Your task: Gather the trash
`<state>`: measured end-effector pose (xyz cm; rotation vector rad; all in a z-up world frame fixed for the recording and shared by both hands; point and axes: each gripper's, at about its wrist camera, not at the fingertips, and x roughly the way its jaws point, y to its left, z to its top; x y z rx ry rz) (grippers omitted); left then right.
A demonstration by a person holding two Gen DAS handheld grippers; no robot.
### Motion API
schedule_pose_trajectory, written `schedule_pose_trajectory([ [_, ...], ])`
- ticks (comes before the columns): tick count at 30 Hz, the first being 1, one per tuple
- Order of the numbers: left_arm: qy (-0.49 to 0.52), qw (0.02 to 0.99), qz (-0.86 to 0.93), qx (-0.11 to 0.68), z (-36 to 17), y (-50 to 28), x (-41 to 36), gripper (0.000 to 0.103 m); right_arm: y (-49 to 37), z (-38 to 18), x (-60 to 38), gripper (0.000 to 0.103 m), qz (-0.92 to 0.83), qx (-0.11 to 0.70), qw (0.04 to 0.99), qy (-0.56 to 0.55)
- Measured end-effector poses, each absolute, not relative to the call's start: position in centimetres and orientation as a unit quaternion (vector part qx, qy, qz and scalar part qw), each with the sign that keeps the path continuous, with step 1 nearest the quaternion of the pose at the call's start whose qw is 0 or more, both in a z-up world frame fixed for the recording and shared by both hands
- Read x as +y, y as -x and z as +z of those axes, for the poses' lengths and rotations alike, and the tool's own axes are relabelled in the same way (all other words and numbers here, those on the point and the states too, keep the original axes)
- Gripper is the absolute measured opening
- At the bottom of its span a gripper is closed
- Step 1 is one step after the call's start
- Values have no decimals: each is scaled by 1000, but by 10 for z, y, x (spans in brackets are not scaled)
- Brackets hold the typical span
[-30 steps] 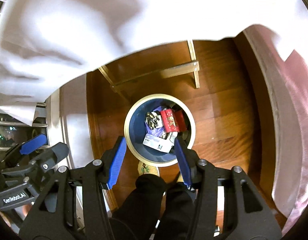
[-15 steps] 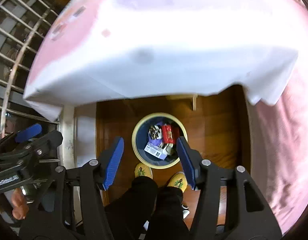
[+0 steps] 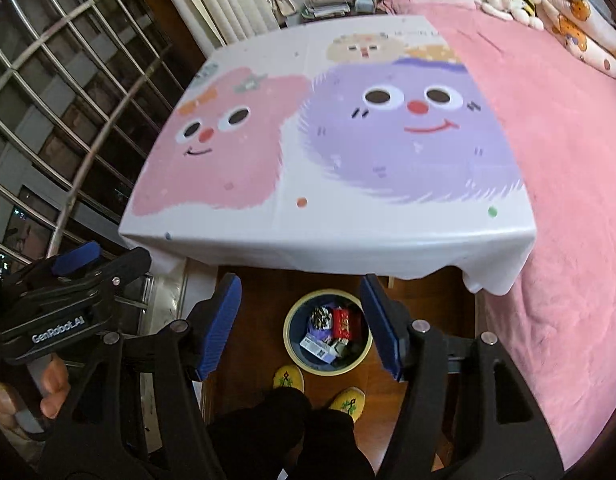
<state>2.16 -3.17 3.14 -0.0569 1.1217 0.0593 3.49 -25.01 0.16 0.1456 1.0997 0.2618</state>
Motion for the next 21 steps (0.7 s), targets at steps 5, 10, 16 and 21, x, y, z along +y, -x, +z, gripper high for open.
schedule_pose_trajectory([
  [5,22,856,32,515,46,-15,-40,88,-27,23,-251,61,124,506,852,-61],
  [10,13,868,37,496,54,-12,-44,88,-22,33,-248,63,118,492,861,-47],
  [16,6,877,42,479,64,-12,-47,88,-23,39,-245,63,115,476,871,-38],
  [21,7,877,41,478,65,-13,-48,88,-28,40,-246,63,117,475,871,-46],
])
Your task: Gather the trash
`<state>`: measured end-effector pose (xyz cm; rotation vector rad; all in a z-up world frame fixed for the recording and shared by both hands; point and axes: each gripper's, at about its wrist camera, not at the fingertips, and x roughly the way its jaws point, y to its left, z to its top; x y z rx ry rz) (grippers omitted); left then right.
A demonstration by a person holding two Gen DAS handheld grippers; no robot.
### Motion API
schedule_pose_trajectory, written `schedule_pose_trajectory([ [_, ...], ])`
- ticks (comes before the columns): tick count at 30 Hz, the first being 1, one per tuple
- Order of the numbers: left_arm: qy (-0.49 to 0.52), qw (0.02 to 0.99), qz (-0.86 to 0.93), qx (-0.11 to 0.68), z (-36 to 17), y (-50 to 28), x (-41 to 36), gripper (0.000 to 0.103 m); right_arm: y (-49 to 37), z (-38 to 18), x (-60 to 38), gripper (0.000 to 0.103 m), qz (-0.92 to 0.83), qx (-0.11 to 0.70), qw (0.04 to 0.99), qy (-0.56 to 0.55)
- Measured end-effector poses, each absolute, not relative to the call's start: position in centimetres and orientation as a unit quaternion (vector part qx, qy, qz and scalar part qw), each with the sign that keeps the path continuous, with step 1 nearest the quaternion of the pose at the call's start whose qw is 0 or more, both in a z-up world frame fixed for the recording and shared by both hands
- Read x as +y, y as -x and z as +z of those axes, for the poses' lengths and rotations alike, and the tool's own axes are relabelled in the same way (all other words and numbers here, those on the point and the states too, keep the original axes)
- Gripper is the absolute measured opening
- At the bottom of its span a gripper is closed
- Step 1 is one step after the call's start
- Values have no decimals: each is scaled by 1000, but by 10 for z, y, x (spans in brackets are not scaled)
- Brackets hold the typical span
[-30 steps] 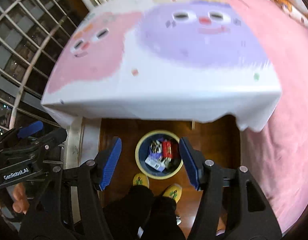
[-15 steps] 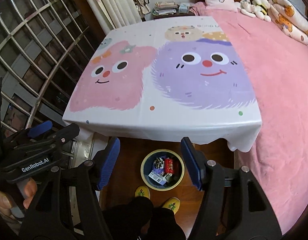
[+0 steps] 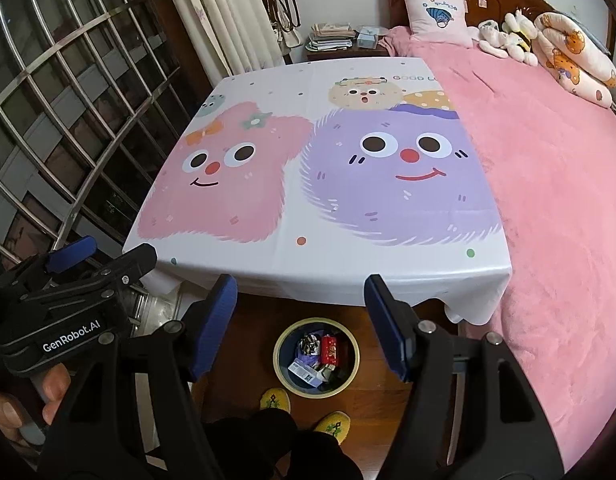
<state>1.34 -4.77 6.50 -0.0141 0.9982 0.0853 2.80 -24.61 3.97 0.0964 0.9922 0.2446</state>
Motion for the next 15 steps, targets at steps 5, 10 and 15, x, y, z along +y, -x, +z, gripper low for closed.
schedule_pose_trajectory([
  [5,3,879,40,476,66,-16,-51,88,-32,41,-244,63,119,470,874,-42],
  [10,1,881,36,472,67,-22,-52,88,-33,41,-241,63,120,468,874,-42],
  [15,1,881,37,471,67,-22,-53,88,-35,41,-238,63,121,466,876,-40],
])
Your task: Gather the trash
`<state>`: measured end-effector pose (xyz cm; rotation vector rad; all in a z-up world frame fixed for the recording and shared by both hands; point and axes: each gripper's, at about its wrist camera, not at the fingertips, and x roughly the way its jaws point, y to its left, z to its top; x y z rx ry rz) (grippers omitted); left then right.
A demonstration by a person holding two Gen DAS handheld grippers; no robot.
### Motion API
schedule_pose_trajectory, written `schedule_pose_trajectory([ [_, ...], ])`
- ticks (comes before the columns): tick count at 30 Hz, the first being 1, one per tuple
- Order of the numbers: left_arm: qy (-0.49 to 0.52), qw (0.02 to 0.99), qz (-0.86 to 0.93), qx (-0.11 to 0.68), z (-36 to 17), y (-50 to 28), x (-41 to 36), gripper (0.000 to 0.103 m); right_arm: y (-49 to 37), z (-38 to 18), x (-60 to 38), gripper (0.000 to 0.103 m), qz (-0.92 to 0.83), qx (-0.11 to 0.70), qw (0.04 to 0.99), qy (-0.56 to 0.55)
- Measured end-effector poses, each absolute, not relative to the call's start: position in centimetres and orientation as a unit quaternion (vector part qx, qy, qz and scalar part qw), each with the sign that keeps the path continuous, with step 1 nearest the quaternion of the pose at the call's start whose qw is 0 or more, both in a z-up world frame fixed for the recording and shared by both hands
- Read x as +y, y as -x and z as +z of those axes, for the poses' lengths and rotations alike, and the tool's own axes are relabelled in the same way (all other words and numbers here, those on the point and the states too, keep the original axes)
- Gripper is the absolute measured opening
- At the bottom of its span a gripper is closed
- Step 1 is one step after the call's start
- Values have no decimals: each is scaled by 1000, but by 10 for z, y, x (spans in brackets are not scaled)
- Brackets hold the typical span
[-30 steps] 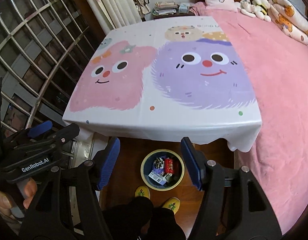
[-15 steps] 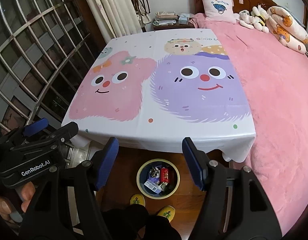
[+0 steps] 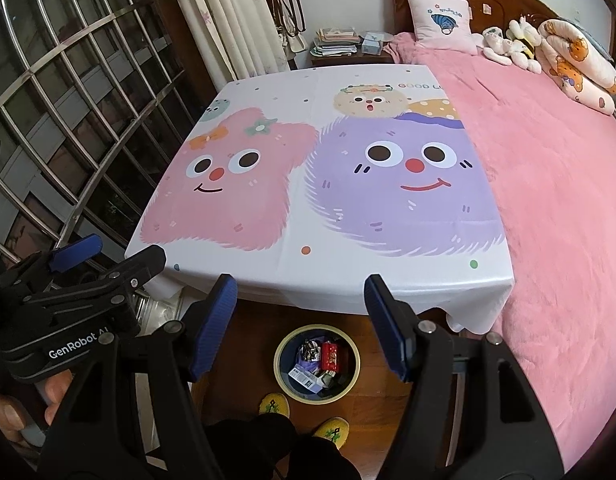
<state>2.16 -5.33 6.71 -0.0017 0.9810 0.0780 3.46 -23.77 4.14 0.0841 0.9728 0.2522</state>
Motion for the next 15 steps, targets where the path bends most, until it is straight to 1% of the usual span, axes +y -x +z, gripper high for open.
schedule_pose_trajectory([
  [15,-11,883,22,468,64,-21,-50,88,-35,43,-239,63,118,464,877,-39],
])
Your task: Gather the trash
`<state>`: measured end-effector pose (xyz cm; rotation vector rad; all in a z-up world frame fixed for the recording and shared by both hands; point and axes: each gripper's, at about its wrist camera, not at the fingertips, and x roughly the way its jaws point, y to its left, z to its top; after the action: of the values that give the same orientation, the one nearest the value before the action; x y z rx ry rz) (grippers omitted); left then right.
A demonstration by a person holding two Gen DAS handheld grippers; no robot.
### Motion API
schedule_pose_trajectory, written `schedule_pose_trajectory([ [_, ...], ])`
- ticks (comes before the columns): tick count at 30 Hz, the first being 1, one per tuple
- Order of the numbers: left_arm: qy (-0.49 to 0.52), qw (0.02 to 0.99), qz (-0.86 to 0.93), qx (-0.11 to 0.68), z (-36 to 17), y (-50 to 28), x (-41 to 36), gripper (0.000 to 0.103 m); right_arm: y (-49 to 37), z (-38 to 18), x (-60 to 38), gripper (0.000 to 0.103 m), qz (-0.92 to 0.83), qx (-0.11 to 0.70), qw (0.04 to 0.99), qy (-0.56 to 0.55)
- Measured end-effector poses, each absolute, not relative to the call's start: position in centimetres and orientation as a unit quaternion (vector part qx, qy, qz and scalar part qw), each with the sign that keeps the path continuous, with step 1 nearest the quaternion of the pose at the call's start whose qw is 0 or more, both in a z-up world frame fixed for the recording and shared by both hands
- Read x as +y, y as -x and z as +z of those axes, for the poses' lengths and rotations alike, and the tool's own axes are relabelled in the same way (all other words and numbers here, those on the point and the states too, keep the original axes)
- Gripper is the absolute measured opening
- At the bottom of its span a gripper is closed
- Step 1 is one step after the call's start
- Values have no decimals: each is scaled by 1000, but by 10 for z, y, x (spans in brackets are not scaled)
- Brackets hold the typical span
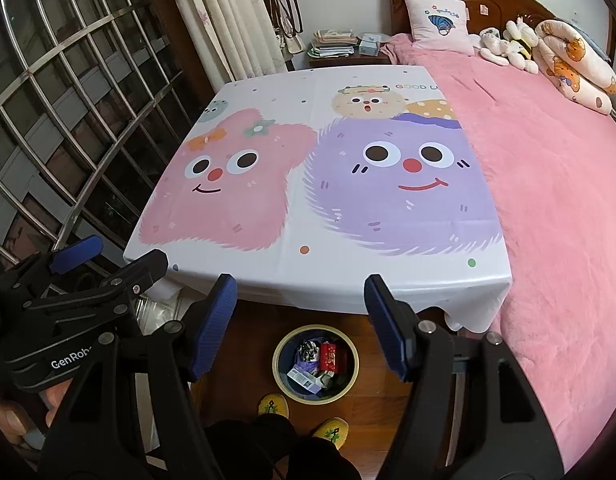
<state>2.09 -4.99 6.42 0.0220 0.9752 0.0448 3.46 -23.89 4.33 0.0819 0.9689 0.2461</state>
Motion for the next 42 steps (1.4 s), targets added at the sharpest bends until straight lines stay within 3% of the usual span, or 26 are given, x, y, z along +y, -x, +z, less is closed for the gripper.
schedule_pose_trajectory([
  [42,-18,876,13,481,45,-15,-43,88,-35,21,-247,64,113,484,867,-34],
])
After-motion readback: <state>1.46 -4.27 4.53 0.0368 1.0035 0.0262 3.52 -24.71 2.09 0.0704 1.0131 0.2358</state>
